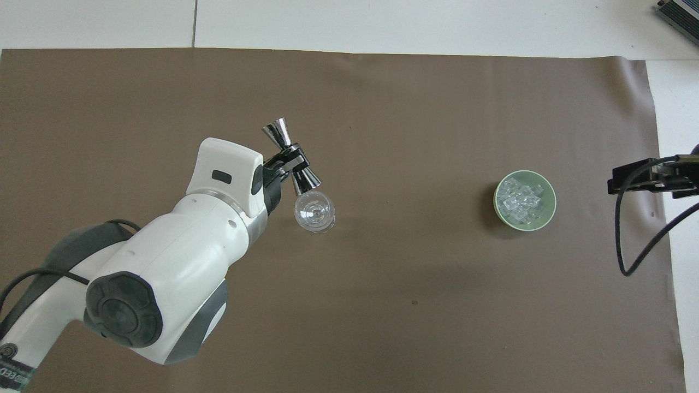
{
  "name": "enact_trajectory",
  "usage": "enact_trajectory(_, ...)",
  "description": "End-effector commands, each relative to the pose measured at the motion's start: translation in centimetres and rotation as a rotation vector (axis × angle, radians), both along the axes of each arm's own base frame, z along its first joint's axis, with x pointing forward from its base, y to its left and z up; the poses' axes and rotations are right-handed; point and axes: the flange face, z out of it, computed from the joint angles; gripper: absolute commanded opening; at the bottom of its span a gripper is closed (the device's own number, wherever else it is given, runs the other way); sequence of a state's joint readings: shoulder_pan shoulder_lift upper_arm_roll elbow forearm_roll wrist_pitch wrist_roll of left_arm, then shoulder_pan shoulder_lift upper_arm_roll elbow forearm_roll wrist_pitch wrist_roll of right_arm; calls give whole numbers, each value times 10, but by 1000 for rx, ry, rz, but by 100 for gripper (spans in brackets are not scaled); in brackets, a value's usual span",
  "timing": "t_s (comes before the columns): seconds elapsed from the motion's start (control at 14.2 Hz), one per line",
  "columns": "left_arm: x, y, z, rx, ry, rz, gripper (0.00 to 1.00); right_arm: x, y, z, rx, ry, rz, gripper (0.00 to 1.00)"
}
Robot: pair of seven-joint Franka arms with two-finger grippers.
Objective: Pour wine and add ice with both arms
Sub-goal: 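Turn the jigger upright and lift it away from the glass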
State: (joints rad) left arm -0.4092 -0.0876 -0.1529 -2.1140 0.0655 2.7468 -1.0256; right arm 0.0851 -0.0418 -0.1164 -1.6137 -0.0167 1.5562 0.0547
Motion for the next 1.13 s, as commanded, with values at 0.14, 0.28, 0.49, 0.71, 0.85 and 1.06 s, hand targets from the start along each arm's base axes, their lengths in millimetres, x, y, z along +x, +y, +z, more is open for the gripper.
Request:
enact_trajectory(0.14, 7, 1, 1, 0, 6, 19, 0, -4, -3, 1, 28, -11, 6, 100)
enact_trajectory(0.28, 10, 6, 0, 21, 64, 35, 0, -4, -3, 1, 28, -11, 6, 100)
enact_trajectory(0.49, 22, 15, 12, -38, 127, 86, 0, -4, -3, 1, 28, -11, 6, 100)
enact_trajectory(0.71, 38, 38, 6, -95, 235, 161, 0, -4, -3, 1, 28, -11, 6, 100)
enact_trajectory(0.85, 51, 48, 6, -128, 323, 198, 0, -4, -3, 1, 28, -11, 6, 100)
enact_trajectory(1.06, 71, 77, 6, -207, 436, 266, 0, -4, -3, 1, 28, -11, 6, 100)
